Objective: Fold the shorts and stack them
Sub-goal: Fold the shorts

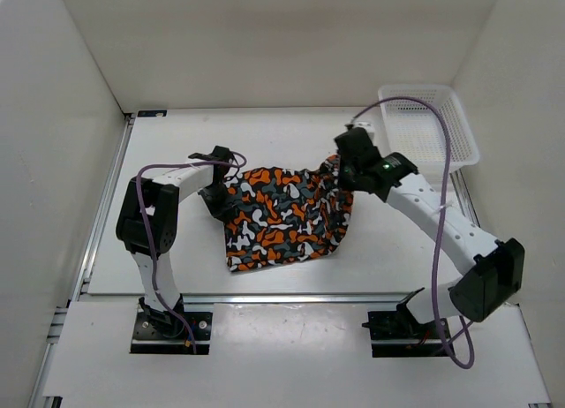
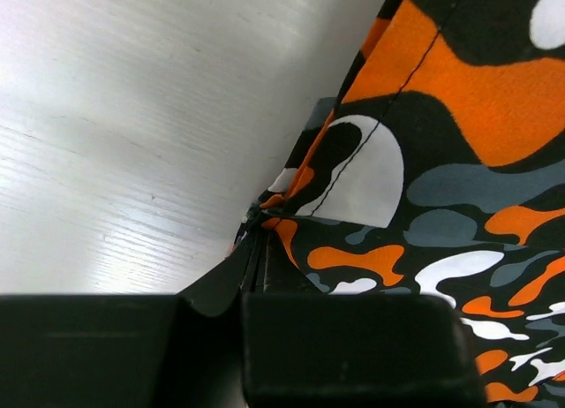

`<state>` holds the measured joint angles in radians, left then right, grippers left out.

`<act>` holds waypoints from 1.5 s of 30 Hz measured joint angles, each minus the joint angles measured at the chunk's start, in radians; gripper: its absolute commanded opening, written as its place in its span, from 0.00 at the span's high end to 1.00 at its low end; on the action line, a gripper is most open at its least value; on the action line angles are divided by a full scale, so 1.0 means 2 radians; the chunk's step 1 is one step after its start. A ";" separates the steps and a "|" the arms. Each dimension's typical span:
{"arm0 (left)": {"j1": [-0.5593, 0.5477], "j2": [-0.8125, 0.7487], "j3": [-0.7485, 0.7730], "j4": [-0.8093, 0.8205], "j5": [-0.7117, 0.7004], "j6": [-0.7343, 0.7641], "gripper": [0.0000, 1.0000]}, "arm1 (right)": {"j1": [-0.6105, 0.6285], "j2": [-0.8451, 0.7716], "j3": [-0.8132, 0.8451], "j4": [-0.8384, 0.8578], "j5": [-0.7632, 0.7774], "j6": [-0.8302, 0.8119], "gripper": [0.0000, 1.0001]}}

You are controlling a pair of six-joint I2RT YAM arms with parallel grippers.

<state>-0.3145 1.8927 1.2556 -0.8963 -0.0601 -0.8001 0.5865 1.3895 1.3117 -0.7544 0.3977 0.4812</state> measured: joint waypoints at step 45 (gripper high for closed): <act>0.150 -0.177 0.052 -0.079 0.063 0.085 0.54 | 0.231 0.270 0.234 0.043 -0.083 -0.020 0.40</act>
<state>-0.0154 1.5391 1.3605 -1.0542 0.0666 -0.6292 1.0477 1.9301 1.7802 -0.6685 0.2321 0.4419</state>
